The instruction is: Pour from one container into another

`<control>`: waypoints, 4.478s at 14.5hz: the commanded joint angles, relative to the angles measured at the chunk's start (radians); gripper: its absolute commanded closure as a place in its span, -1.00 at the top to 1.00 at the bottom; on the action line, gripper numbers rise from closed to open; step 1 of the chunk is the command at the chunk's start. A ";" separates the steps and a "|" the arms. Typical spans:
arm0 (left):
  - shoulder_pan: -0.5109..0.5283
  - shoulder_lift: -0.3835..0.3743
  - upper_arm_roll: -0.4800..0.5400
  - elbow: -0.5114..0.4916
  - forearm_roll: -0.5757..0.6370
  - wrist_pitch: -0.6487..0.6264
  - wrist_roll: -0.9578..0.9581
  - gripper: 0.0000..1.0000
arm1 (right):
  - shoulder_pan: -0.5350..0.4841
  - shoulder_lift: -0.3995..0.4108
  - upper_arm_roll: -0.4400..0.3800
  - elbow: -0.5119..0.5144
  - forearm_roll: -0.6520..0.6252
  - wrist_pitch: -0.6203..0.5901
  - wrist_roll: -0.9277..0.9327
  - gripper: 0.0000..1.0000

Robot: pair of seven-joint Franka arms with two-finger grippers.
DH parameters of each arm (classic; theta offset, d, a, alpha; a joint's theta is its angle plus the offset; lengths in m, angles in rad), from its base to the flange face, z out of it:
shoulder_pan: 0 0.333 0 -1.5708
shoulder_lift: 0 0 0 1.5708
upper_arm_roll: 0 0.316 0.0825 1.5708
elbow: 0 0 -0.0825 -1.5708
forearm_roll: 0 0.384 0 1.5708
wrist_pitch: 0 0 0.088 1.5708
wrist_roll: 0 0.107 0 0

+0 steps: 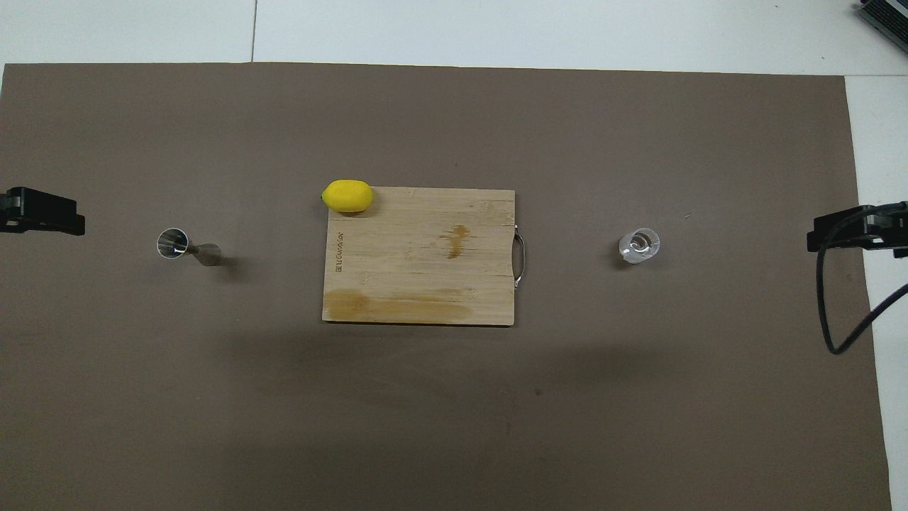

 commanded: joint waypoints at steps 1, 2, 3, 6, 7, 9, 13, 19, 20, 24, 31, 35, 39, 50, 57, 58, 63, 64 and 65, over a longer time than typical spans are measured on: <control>-0.012 0.007 0.010 0.021 0.010 -0.010 -0.014 1.00 | -0.009 -0.015 0.006 -0.035 0.012 0.009 0.105 1.00; -0.012 0.007 0.010 0.021 0.010 -0.010 -0.014 1.00 | -0.020 -0.015 0.001 -0.044 0.052 0.015 0.140 1.00; -0.012 0.007 0.010 0.019 0.010 -0.010 -0.014 1.00 | -0.038 -0.015 0.001 -0.052 0.081 0.021 0.156 1.00; -0.011 0.007 0.010 0.019 0.010 -0.009 -0.014 1.00 | -0.095 -0.011 0.001 -0.096 0.222 0.033 0.221 1.00; -0.009 0.007 0.010 0.019 0.010 -0.009 -0.014 1.00 | -0.106 -0.009 0.001 -0.115 0.263 0.049 0.272 1.00; -0.008 0.007 0.010 0.019 0.010 -0.007 -0.014 1.00 | -0.156 -0.003 0.001 -0.144 0.389 0.073 0.349 1.00; -0.006 0.007 0.010 0.015 0.010 -0.004 -0.014 1.00 | -0.192 0.023 0.001 -0.237 0.530 0.099 0.490 1.00; -0.005 0.005 0.010 0.011 0.010 -0.003 -0.012 1.00 | -0.247 0.193 0.001 -0.230 0.717 0.118 0.792 1.00; -0.005 0.005 0.010 0.011 0.010 -0.001 -0.014 1.00 | -0.249 0.218 0.001 -0.230 0.747 0.133 0.811 1.00; -0.006 -0.010 0.008 -0.045 0.010 0.055 -0.017 1.00 | -0.261 0.314 0.001 -0.231 0.862 0.187 0.936 1.00; 0.014 -0.050 0.010 -0.242 0.009 0.273 -0.015 1.00 | -0.269 0.473 0.009 -0.245 1.011 0.195 0.880 1.00; 0.029 -0.047 0.010 -0.332 0.009 0.342 -0.015 1.00 | -0.267 0.516 0.012 -0.257 1.066 0.196 0.816 1.00; 0.028 -0.039 0.010 -0.423 0.009 0.433 -0.015 1.00 | -0.256 0.533 0.012 -0.288 1.139 0.214 0.747 1.00; 0.008 -0.025 0.008 -0.479 0.010 0.445 -0.012 1.00 | -0.227 0.514 0.012 -0.389 1.212 0.310 0.659 1.00; 0.001 -0.034 0.005 -0.472 0.010 0.411 0.017 1.00 | -0.221 0.516 0.012 -0.389 1.210 0.323 0.662 1.00; 0.008 -0.034 0.005 -0.472 0.010 0.405 0.049 1.00 | -0.221 0.516 0.012 -0.389 1.210 0.323 0.662 1.00; 0.090 -0.027 0.015 -0.447 -0.148 0.401 0.570 1.00 | -0.201 0.519 0.010 -0.374 1.209 0.323 0.659 1.00; 0.121 -0.030 0.015 -0.449 -0.236 0.396 0.751 1.00 | -0.195 0.520 0.010 -0.374 1.207 0.323 0.656 1.00; 0.155 -0.033 0.015 -0.453 -0.328 0.396 0.914 1.00 | -0.195 0.520 0.010 -0.372 1.203 0.325 0.653 1.00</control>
